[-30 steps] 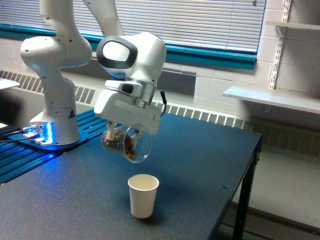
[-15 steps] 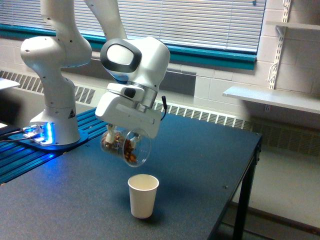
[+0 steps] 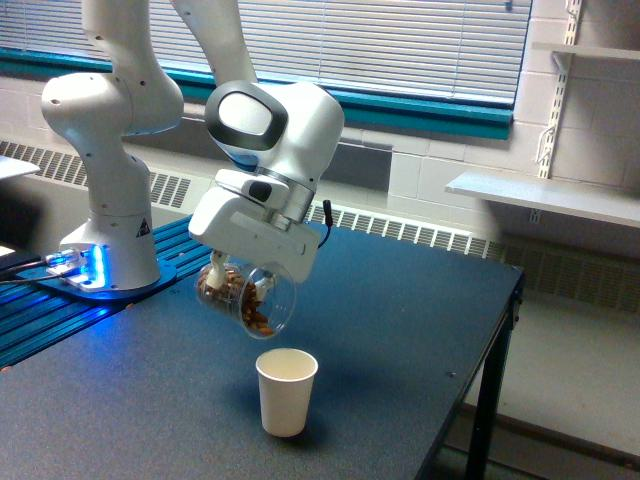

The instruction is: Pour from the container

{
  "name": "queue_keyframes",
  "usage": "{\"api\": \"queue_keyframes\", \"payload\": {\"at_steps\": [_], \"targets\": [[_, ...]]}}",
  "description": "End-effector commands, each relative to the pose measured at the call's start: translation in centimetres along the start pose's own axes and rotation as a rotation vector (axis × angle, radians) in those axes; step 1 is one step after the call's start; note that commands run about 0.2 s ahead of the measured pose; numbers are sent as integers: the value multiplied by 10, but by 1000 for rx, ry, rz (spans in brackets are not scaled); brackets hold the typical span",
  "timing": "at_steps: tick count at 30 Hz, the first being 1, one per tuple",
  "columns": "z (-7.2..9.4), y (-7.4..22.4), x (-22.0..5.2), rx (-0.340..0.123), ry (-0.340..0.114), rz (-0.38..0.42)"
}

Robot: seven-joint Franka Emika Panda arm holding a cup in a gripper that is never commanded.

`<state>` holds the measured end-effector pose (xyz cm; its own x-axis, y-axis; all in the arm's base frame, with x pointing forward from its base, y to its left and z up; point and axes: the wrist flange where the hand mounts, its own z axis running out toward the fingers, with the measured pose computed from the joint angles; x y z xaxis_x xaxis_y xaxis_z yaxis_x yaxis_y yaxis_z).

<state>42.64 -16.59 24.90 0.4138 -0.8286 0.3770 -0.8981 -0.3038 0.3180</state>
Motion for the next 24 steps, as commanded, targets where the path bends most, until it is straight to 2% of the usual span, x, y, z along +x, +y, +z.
{"api": "queue_keyframes", "payload": {"at_steps": [1, 24], "targets": [[-5, -8, 0, -18, 22, -11], [-7, -28, 1, -90, 41, -62]]}}
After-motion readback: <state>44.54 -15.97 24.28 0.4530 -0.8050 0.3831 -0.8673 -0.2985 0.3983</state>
